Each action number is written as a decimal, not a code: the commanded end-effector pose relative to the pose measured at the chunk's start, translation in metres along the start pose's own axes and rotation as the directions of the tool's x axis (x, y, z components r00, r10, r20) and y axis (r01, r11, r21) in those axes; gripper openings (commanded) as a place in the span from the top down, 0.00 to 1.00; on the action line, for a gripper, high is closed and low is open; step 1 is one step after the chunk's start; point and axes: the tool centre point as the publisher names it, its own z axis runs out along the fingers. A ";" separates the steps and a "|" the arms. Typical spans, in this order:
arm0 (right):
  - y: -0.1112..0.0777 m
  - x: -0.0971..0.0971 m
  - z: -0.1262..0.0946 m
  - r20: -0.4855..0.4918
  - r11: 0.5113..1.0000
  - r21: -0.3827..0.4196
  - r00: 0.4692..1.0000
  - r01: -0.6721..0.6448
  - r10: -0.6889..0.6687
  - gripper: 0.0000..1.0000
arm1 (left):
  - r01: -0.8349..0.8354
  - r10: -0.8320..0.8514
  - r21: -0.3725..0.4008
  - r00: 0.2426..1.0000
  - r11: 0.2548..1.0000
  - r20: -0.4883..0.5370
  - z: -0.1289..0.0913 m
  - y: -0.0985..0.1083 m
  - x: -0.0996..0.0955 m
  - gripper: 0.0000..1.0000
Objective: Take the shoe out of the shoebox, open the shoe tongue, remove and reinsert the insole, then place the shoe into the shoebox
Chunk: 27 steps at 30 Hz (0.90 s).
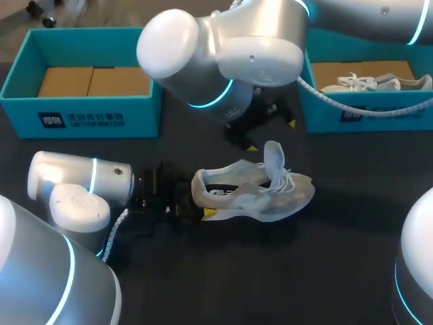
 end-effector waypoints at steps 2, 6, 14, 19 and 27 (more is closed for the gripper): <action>0.007 0.004 -0.007 -0.054 0.982 -0.119 0.987 0.143 -0.151 0.00 | 0.000 0.000 -0.003 1.000 1.000 0.000 0.000 0.001 0.001 1.00; 0.013 0.012 -0.016 -0.093 0.930 -0.224 0.944 0.290 -0.317 0.04 | 0.000 0.000 -0.003 1.000 1.000 0.000 0.000 0.001 0.001 1.00; 0.021 0.025 -0.022 -0.137 0.802 -0.339 0.817 0.492 -0.560 0.18 | 0.000 0.000 -0.003 1.000 1.000 0.000 0.000 0.001 0.001 1.00; 0.025 0.034 -0.027 -0.139 0.714 -0.366 0.724 0.597 -0.676 0.54 | 0.000 0.000 -0.003 1.000 1.000 0.000 0.000 0.001 0.001 1.00; 0.021 0.048 -0.030 -0.154 0.641 -0.389 0.639 0.662 -0.753 1.00 | 0.000 0.000 -0.003 1.000 1.000 0.000 0.000 0.001 0.001 1.00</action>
